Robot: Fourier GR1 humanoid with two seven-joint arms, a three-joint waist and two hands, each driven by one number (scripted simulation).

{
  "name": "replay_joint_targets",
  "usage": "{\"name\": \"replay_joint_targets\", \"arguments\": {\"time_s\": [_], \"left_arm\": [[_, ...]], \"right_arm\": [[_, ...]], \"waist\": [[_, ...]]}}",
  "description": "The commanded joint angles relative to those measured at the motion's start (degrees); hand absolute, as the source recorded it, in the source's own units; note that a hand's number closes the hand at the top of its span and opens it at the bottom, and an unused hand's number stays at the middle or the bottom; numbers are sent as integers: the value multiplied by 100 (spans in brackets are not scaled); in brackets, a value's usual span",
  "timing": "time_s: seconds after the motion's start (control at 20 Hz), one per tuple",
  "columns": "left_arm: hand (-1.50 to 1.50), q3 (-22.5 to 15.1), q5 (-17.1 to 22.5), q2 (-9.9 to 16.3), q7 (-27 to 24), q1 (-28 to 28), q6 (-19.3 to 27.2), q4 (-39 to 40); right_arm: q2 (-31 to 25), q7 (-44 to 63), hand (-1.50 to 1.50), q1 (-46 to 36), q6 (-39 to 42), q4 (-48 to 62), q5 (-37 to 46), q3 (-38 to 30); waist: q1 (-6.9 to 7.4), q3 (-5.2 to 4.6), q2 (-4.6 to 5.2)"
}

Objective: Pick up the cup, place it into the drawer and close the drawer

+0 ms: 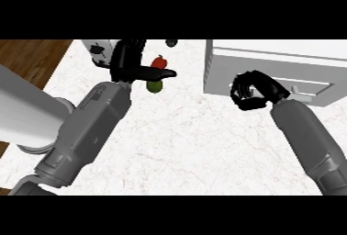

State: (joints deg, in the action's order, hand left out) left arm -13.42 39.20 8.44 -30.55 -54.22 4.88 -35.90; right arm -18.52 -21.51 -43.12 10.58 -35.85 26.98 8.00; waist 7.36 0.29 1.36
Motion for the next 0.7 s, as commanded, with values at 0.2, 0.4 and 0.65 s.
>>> {"name": "replay_joint_targets", "arguments": {"time_s": [0.2, 0.4, 0.65], "left_arm": [[-150, -90, -21, 260, 108, 382, -319, -285], [-150, -101, -34, 334, 163, 385, -329, -402], [-150, -90, 55, 399, 265, 453, -592, -496]], "right_arm": [[-511, 138, 150, -1055, -84, 802, -342, -766], [-595, 135, 150, -1084, -30, 754, -429, -831], [-765, 181, 150, -1116, 272, 598, -641, -953]], "waist": [[291, -2, 94], [366, 0, 98], [471, -8, 140]]}}
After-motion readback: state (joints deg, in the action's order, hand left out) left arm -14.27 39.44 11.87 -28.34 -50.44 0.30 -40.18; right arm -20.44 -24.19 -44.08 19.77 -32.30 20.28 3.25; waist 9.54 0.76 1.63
